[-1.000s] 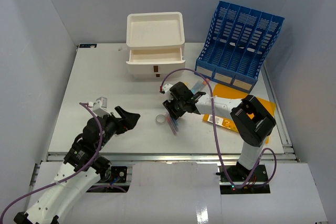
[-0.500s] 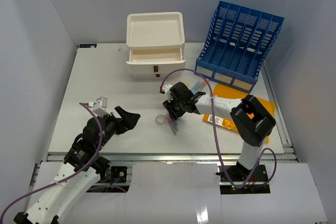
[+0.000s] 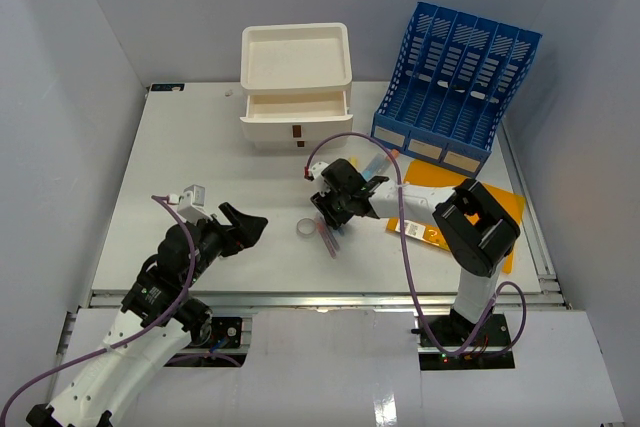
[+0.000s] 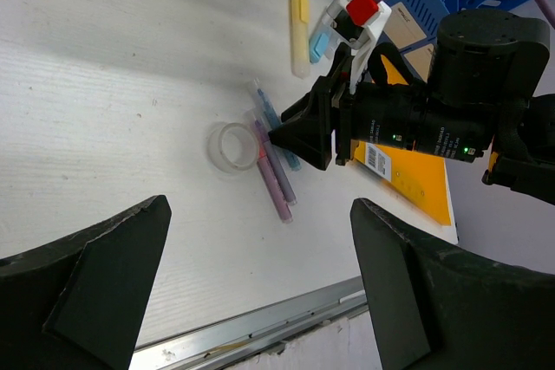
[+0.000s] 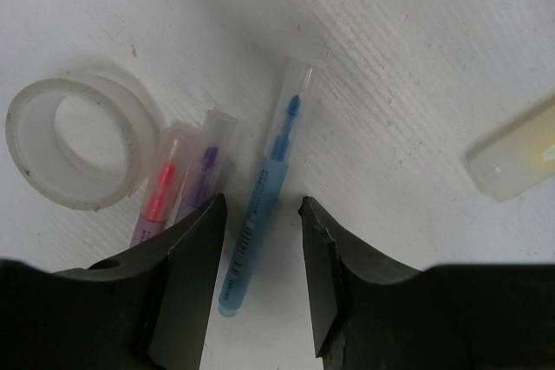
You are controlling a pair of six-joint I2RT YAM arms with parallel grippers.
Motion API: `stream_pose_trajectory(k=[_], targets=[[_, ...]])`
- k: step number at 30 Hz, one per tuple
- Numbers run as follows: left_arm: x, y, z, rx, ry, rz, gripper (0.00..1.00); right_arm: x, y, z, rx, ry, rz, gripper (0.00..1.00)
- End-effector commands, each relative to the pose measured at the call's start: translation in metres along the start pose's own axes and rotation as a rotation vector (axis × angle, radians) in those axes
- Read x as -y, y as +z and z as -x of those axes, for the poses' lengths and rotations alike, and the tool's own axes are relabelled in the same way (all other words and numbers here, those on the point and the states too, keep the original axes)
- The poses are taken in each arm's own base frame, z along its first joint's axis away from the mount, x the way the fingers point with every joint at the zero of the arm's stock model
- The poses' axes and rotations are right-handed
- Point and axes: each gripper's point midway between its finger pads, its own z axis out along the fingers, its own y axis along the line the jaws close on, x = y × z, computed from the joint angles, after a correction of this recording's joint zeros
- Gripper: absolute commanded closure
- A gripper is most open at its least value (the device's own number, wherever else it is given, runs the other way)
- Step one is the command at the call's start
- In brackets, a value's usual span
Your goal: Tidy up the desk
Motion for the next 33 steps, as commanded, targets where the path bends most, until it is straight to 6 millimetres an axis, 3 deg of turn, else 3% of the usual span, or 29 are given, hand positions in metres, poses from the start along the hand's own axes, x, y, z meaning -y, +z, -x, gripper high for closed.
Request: stream_pose_trajectory(k=[1,10,16,19,22,25,29,33], targets=[[-0.002,0.001,-0.006,-0.021,-0.006,0.002,0.04,0.011,0.0,0.003,-0.002,-0.013,-0.06,0.54],[-0.006,0.005,-0.024,-0.088,-0.063,0.009,0.04,0.023,-0.001,-0.002,-0.02,-0.024,-0.107,0.77],[-0.013,0.007,-0.039,-0.13,-0.114,0.023,0.04,0.035,-0.012,0.007,0.013,-0.047,-0.131,0.92],[-0.019,0.009,-0.047,-0.154,-0.141,0.039,0.04,0.028,-0.027,0.027,0.073,-0.124,-0.075,0.92],[-0.02,0.009,-0.062,-0.218,-0.165,0.034,0.04,0.002,-0.073,0.07,0.214,-0.34,0.086,0.92],[-0.021,0.011,-0.068,-0.242,-0.171,0.037,0.04,-0.021,-0.117,0.1,0.337,-0.56,0.202,0.92],[-0.023,0.013,-0.076,-0.27,-0.176,0.033,0.05,-0.017,-0.17,0.152,0.454,-0.71,0.143,0.92],[-0.024,0.014,-0.084,-0.292,-0.19,0.024,0.05,-0.003,-0.201,0.207,0.538,-0.762,0.03,0.92]])
